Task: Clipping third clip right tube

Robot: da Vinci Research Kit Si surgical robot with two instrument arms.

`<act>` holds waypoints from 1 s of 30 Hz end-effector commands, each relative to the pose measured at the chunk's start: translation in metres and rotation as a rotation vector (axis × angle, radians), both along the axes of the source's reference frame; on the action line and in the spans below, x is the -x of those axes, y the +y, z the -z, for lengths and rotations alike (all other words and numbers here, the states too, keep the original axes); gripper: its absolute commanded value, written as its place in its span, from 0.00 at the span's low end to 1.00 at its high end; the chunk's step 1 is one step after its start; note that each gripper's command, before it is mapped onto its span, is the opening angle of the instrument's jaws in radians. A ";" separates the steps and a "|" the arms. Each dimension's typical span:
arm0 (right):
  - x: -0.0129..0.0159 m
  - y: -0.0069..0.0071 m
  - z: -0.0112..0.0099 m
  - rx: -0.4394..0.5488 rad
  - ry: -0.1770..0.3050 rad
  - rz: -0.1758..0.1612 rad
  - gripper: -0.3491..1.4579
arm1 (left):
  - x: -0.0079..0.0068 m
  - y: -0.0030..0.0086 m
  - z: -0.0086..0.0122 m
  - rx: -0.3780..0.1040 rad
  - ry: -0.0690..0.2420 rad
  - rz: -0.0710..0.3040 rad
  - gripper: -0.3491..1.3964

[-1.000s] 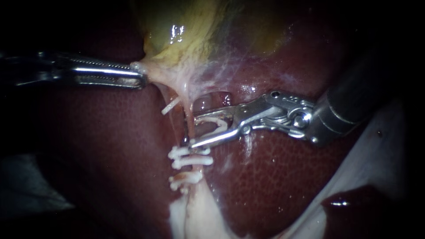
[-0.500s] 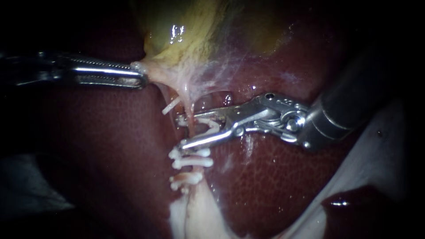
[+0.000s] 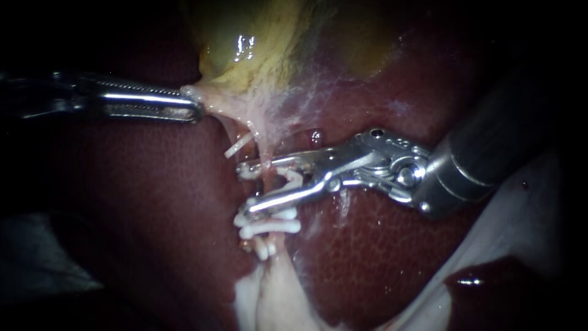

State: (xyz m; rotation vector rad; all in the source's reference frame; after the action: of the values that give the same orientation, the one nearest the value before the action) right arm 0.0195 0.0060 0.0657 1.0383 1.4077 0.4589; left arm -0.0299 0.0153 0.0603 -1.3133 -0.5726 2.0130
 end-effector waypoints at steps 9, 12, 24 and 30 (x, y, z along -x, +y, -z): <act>-0.0011 0.0005 0.0001 -0.039 -0.010 -0.017 0.44 | 0.0001 0.0000 0.0000 0.000 0.000 0.000 0.00; -0.0010 0.0009 0.0004 -0.055 -0.009 -0.020 0.42 | 0.0001 0.0000 0.0000 0.000 0.000 0.000 0.00; -0.0006 0.0017 0.0015 -0.116 -0.026 -0.038 0.15 | 0.0001 0.0000 0.0000 0.000 0.000 0.000 0.00; -0.0003 0.0016 0.0015 -0.155 -0.038 -0.030 0.00 | 0.0001 0.0000 0.0000 0.000 0.000 0.000 0.00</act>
State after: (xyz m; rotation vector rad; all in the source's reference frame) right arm 0.0198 0.0076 0.0642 1.1301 1.3717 0.6151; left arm -0.0300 0.0153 0.0603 -1.3136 -0.5726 2.0132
